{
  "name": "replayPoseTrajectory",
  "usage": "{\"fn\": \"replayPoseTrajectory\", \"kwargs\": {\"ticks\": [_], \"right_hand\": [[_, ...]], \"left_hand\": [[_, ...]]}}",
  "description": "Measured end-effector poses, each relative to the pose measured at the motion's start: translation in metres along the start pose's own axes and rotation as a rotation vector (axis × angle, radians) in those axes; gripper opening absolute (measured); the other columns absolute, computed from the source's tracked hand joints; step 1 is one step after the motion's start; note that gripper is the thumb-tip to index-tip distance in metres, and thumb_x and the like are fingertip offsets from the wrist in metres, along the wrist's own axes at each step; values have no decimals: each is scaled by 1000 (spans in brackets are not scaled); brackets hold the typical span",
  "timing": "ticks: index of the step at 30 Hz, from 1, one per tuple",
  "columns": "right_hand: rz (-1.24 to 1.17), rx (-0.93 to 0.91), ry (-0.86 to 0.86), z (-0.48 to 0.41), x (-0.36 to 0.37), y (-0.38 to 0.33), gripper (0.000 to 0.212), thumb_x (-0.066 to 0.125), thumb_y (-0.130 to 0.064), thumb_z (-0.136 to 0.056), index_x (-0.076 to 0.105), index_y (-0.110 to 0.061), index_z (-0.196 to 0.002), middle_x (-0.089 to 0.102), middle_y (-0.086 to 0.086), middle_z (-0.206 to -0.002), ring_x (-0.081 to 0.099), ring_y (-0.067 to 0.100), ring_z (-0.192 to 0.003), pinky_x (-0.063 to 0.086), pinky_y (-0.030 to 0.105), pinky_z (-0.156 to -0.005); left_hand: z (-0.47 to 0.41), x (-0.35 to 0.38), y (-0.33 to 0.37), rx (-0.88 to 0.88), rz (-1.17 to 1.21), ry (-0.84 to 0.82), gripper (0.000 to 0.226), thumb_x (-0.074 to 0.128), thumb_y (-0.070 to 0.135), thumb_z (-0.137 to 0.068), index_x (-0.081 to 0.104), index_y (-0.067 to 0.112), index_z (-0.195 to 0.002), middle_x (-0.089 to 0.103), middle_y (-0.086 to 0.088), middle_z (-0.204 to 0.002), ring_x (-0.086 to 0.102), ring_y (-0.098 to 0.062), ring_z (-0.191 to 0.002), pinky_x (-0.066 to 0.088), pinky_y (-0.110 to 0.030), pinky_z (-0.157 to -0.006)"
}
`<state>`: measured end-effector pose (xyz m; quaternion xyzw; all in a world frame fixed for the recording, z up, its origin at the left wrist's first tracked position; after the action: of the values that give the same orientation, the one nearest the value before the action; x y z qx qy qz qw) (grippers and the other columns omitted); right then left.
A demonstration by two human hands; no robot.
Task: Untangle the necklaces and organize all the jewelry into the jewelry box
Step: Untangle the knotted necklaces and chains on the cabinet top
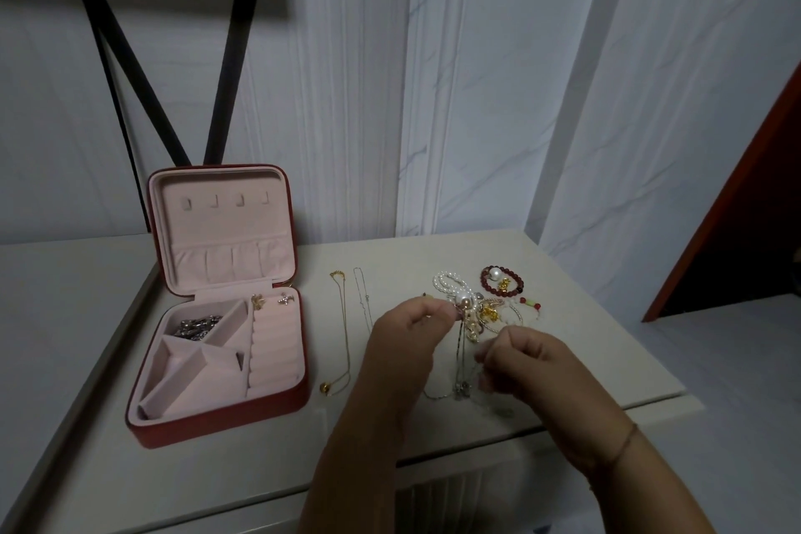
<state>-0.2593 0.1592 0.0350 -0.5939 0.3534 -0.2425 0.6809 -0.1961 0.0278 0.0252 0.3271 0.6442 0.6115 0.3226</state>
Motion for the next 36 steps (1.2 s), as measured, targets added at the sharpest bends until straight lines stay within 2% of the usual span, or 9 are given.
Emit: {"fn": "replayPoseTrajectory", "kwargs": {"ticks": [6,9,12,16,19,23,28,33,36], "right_hand": [[-121,123,-81,1,5,-1,11,52,-3,-92,61,3,-90,59,13,-69,58,13,-56,49,22,-54],[-237,163,-76,1,7,-2,16,51,-8,-94,58,-1,-107,69,19,-86,69,26,-71,58,29,-67],[-106,46,18,-1,4,-2,22,54,-5,-93,56,-10,-114,73,16,-83,72,28,-77,58,27,-74],[12,-104,103,-2,-1,-4,17,64,-2,-85,73,-12,-97,68,23,-80,62,15,-69,52,17,-68],[-59,-127,95,0,-1,-7,12,67,-6,-84,76,-13,-87,74,10,-85,65,10,-78,51,13,-70],[-111,-168,169,-1,-5,-6,10,64,-7,-85,73,-7,-80,69,-7,-69,59,-6,-63,44,7,-59],[-162,-201,244,-3,-8,-5,10,62,-7,-86,71,-4,-85,71,2,-78,64,4,-73,48,11,-66],[-143,-194,248,-4,-10,-2,11,62,-12,-87,71,-6,-89,71,6,-85,65,11,-81,51,20,-73],[-169,-165,192,-3,-9,-1,13,59,-10,-88,70,-2,-90,71,7,-81,65,9,-75,51,19,-72]], "left_hand": [[0,1,-1,-20,24,-95,17,50,18,-97,65,13,-90,47,17,-45,34,-3,-49,30,-17,-47],[0,2,0,-20,10,-118,17,50,18,-97,66,12,-96,50,18,-45,42,0,-48,34,-14,-48],[1,3,1,-21,8,-144,19,50,20,-97,66,11,-102,51,19,-46,44,0,-49,34,-13,-49],[2,3,1,-6,30,-157,20,49,19,-97,67,10,-100,44,15,-48,36,-2,-51,32,-16,-48],[3,3,2,1,25,-162,21,49,20,-97,68,9,-101,44,15,-48,36,-2,-51,33,-16,-48],[4,2,3,30,3,-190,21,49,21,-97,68,10,-98,44,15,-48,35,-1,-49,32,-16,-49],[7,4,5,48,-62,-277,19,51,21,-96,69,15,-92,49,18,-51,40,3,-50,34,-14,-53],[12,6,13,85,-83,-351,20,51,14,-96,67,14,-84,56,21,-52,49,9,-50,34,-4,-50],[11,5,15,103,-59,-330,20,50,28,-92,66,19,-83,51,18,-53,42,4,-51,34,-10,-51]]}}
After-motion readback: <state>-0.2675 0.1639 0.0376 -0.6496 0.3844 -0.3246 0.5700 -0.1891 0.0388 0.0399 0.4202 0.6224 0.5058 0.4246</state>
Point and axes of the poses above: each hand's wrist, its own z-axis away from the middle knuckle, its own x-axis out of the palm, y = z × x, the point moved 2 cm from there along -z, towards the middle knuckle
